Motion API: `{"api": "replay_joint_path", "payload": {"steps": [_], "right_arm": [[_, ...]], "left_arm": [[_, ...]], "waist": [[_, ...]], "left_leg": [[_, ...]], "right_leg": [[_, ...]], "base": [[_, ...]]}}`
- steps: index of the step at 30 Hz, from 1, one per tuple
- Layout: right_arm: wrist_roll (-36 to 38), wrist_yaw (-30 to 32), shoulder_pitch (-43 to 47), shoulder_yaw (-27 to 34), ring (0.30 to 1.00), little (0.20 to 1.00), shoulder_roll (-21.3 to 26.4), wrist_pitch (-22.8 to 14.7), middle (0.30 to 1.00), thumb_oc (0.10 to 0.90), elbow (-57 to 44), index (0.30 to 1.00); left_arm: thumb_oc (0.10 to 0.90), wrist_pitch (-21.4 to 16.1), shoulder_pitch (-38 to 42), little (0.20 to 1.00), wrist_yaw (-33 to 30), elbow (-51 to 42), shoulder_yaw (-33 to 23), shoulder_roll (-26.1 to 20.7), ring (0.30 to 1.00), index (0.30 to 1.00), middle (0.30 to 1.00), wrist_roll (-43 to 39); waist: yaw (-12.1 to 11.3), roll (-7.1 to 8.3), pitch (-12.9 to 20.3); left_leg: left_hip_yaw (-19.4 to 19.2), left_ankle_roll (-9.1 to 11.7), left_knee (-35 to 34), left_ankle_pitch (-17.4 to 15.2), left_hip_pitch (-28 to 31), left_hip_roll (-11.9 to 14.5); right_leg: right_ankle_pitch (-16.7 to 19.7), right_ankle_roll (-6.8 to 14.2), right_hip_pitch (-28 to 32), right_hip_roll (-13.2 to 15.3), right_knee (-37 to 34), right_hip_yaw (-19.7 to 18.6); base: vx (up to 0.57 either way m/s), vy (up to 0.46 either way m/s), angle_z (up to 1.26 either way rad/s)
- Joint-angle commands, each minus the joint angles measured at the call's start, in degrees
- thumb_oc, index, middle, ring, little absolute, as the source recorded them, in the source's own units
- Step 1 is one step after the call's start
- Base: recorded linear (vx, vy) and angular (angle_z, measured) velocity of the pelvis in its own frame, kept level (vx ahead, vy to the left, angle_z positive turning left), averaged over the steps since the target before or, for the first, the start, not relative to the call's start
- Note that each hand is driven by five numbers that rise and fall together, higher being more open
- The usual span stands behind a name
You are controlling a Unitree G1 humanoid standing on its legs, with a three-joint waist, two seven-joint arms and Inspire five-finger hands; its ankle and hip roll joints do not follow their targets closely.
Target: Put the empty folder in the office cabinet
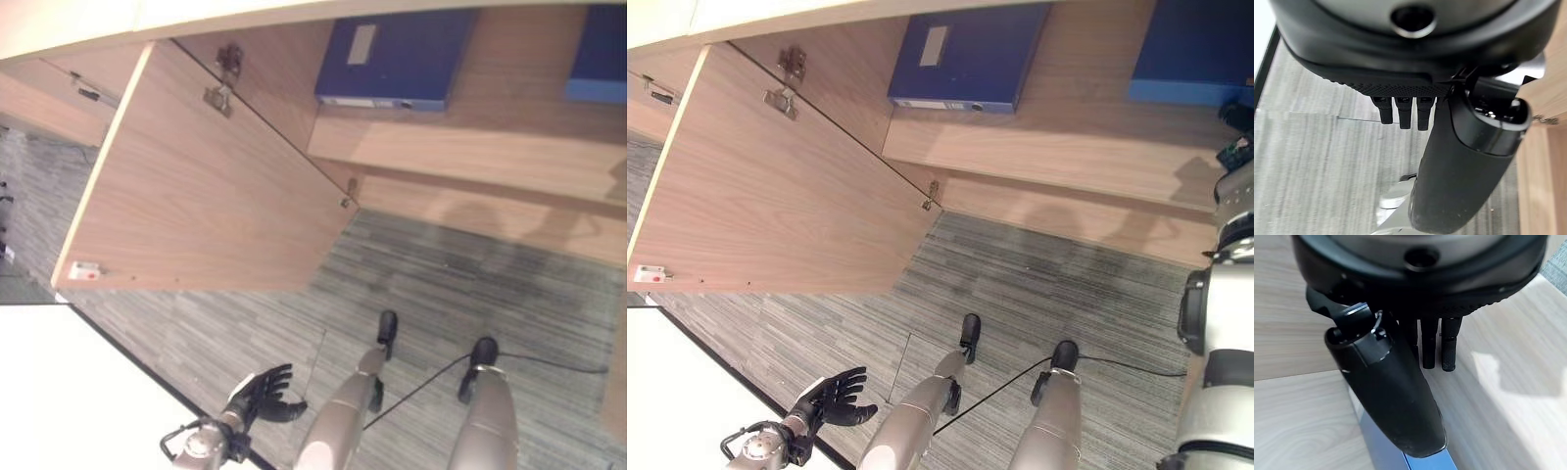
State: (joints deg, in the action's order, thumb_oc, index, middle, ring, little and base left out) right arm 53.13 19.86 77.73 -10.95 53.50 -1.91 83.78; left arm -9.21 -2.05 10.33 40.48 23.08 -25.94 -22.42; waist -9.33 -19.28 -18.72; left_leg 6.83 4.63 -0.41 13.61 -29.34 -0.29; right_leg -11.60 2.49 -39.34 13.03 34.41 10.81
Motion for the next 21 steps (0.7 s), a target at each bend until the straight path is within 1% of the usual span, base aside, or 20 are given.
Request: {"api": "replay_joint_path", "payload": {"steps": [1,2,3,4,6,7,8,9,10,11,12,13,14,15,17,18,19,20,21], "right_arm": [[4.43,-4.54,-3.88,2.3,0.9,0.9,0.15,-10.14,0.9,0.8,-13.02,0.9],[4.38,-4.44,-4.45,2.77,0.9,0.9,-0.04,-10.2,0.9,0.8,-13.36,0.9],[5.42,-5.32,-9.03,5.53,0.9,0.9,-3.52,-11.04,0.9,0.8,-15.39,0.9],[5.37,-5.25,-9.5,5.9,0.9,0.9,-3.68,-11.09,0.9,0.8,-15.66,0.9],[6.35,-6.0,-13.73,8.22,0.9,0.9,-7.49,-11.85,0.9,0.8,-17.63,0.9],[6.27,-5.89,-14.13,8.5,0.9,0.9,-7.69,-11.89,0.9,0.8,-17.93,0.9],[7.4,-6.7,-21.48,12.22,0.9,0.9,-13.89,-13.26,0.9,0.8,-21.49,0.9],[7.85,-6.91,-23.54,13.13,0.9,0.9,-16.14,-13.49,0.9,0.8,-22.51,0.9],[7.78,-6.81,-23.99,13.3,0.9,0.9,-16.45,-13.54,0.9,0.8,-22.85,0.9],[8.09,-6.9,-26.38,14.41,0.9,0.9,-18.24,-13.97,0.9,0.8,-23.69,0.9],[8.29,-7.41,-31.2,15.59,0.9,0.9,-22.13,-14.24,0.9,0.8,-25.69,0.9],[8.19,-7.31,-31.6,15.71,0.9,0.9,-22.4,-14.26,0.9,0.8,-26.05,0.9],[8.41,-7.94,-36.12,16.76,0.9,0.9,-25.52,-14.29,0.9,0.8,-26.97,0.9],[8.51,-8.29,-38.44,17.23,0.9,0.9,-27.17,-14.46,0.9,0.8,-27.53,0.9],[8.54,-8.42,-39.96,17.27,0.9,0.9,-28.5,-14.51,0.9,0.8,-28.3,0.9],[8.67,-8.89,-43.18,18.09,0.9,0.9,-30.66,-14.27,0.9,0.8,-28.61,0.9],[8.67,-8.89,-43.33,18.12,0.9,0.9,-30.74,-14.27,0.9,0.8,-28.71,0.9],[8.56,-7.68,-44.48,15.22,0.9,0.9,-35.17,-14.32,0.9,0.8,-30.1,0.9],[8.54,-7.65,-44.43,15.26,0.9,0.9,-35.11,-14.3,0.9,0.8,-30.19,0.9]], "left_arm": [[0.8,-0.41,1.39,0.9,0.02,6.81,-1.45,-5.62,0.9,0.9,0.9,-2.45],[0.8,-0.46,1.29,0.9,0.04,6.88,-1.48,-5.81,0.9,0.9,0.9,-2.44],[0.8,-0.12,1.73,0.9,-0.35,8.52,-2.47,-5.09,0.9,0.9,0.9,-2.38],[0.8,-0.15,1.65,0.9,-0.33,8.57,-2.47,-5.28,0.9,0.9,0.9,-2.37],[0.8,0.06,1.7,0.9,-0.71,10.36,-3.75,-4.43,0.9,0.9,0.9,-2.5],[0.8,0.01,1.59,0.9,-0.7,10.41,-3.77,-4.59,0.9,0.9,0.9,-2.48],[0.8,0.48,1.83,0.9,-1.42,13.27,-5.6,-3.35,0.9,0.9,0.9,-1.71],[0.8,0.47,1.92,0.9,-1.85,13.72,-6.09,-2.99,0.9,0.9,0.9,-1.46],[0.8,0.43,1.73,0.9,-1.87,13.79,-6.14,-3.13,0.9,0.9,0.9,-1.4],[0.8,0.47,1.76,0.9,-1.99,14.31,-6.59,-2.68,0.9,0.9,0.9,-1.5],[0.8,0.66,1.6,0.9,-2.39,15.09,-7.93,-2.05,0.9,0.9,0.9,-1.22],[0.8,0.63,1.43,0.9,-2.4,15.11,-7.96,-2.17,0.9,0.9,0.9,-1.17],[0.8,0.62,1.54,0.9,-2.78,16.18,-9.3,-1.7,0.9,0.9,0.9,-1.13],[0.8,0.74,1.58,0.9,-2.7,16.53,-9.86,-1.53,0.9,0.9,0.9,-1.34],[0.8,0.71,1.43,0.9,-2.78,16.87,-10.42,-1.59,0.9,0.9,0.9,-1.6],[0.8,0.47,1.26,0.9,-3.02,17.6,-11.15,-1.76,0.9,0.9,0.9,-0.56],[0.8,0.44,1.2,0.9,-3.02,17.61,-11.15,-1.81,0.9,0.9,0.9,-0.53],[0.8,1.36,9.95,0.9,-6.14,17.5,-8.57,1.43,0.9,0.9,0.9,-2.07],[0.8,1.28,10.29,0.9,-6.17,17.8,-8.5,1.55,0.9,0.9,0.9,-2.1]], "waist": [[-0.63,5.72,-0.09],[-0.62,5.89,-0.1],[0.03,7.28,-0.47],[0.0,7.42,-0.48],[0.77,8.82,-1.06],[0.77,8.96,-1.09],[1.68,10.82,-1.37],[2.02,11.41,-1.64],[2.01,11.62,-1.77],[2.42,12.03,-1.83],[2.94,12.85,-1.78],[2.95,12.98,-1.8],[3.39,13.61,-1.8],[3.55,13.84,-1.8],[3.66,14.06,-1.86],[4.02,14.4,-1.91],[4.01,14.45,-1.9],[5.39,15.34,-1.84],[5.35,15.29,-1.94]], "left_leg": [[-1.44,2.21,4.21,-11.98,6.56,2.72],[-1.43,2.2,4.32,-12.06,6.64,2.74],[-1.48,2.12,5.72,-12.93,6.94,3.03],[-1.47,2.12,5.81,-13.0,7.04,3.04],[-1.72,2.09,7.31,-13.97,7.62,3.4],[-1.73,2.09,7.39,-14.05,7.75,3.42],[-2.23,1.89,8.24,-14.59,9.01,4.25],[-2.33,1.87,8.61,-14.95,9.67,4.48],[-2.42,1.91,8.81,-15.49,10.12,4.49],[-2.59,1.82,8.98,-15.15,10.35,4.76],[-2.87,1.65,9.5,-15.84,11.48,5.02],[-2.9,1.64,9.54,-15.9,11.66,5.01],[-3.16,1.56,10.08,-16.32,12.48,5.1],[-3.31,1.57,10.2,-16.41,12.84,5.15],[-3.33,1.5,10.3,-16.53,13.22,5.21],[-3.49,1.32,10.66,-16.78,13.76,5.21],[-3.48,1.31,10.71,-16.82,13.8,5.2],[-3.84,1.32,11.19,-17.14,13.84,5.14],[-3.85,1.31,11.24,-17.16,13.81,5.13]], "right_leg": [[-0.3,2.46,8.84,-2.86,-8.41,1.13],[-0.27,2.47,9.02,-2.89,-8.51,1.16],[0.02,2.33,10.35,-3.31,-9.3,1.09],[0.04,2.33,10.54,-3.34,-9.4,1.11],[0.5,2.32,12.06,-3.74,-9.96,0.83],[0.51,2.33,12.26,-3.76,-10.04,0.83],[1.8,2.4,14.82,-4.43,-12.16,0.65],[2.24,2.52,15.51,-4.57,-12.48,0.52],[1.72,2.55,15.9,-4.57,-12.26,0.41],[2.69,2.7,16.22,-4.79,-12.78,0.33],[2.64,2.64,17.55,-4.95,-13.16,0.04],[2.62,2.65,17.76,-4.95,-13.19,0.02],[3.11,2.72,18.95,-4.9,-13.71,-0.05],[3.15,2.76,19.57,-4.93,-14.31,-0.08],[3.32,2.74,19.99,-4.92,-14.64,-0.09],[3.62,2.83,20.63,-4.8,-14.69,-0.26],[3.63,2.84,20.71,-4.79,-14.71,-0.26],[3.78,2.87,20.78,-4.86,-14.73,-0.47],[3.76,2.88,20.76,-4.85,-14.71,-0.48]], "base": [[-0.02,-0.027,-0.07],[-0.02,-0.063,-0.07],[0.0,-0.035,-0.09],[-0.01,-0.041,-0.1],[-0.01,-0.014,-0.06],[0.0,-0.032,-0.07],[0.0,-0.018,-0.14],[0.02,-0.023,-0.2],[-0.01,0.017,-0.21],[-0.01,0.027,-0.18],[-0.03,0.032,-0.11],[0.0,0.023,-0.08],[-0.01,0.023,-0.06],[0.0,0.023,-0.06],[-0.01,0.015,-0.05],[-0.01,0.016,-0.07],[-0.01,0.025,-0.05],[0.0,0.0,0.0],[-0.01,0.01,-0.03]]}}
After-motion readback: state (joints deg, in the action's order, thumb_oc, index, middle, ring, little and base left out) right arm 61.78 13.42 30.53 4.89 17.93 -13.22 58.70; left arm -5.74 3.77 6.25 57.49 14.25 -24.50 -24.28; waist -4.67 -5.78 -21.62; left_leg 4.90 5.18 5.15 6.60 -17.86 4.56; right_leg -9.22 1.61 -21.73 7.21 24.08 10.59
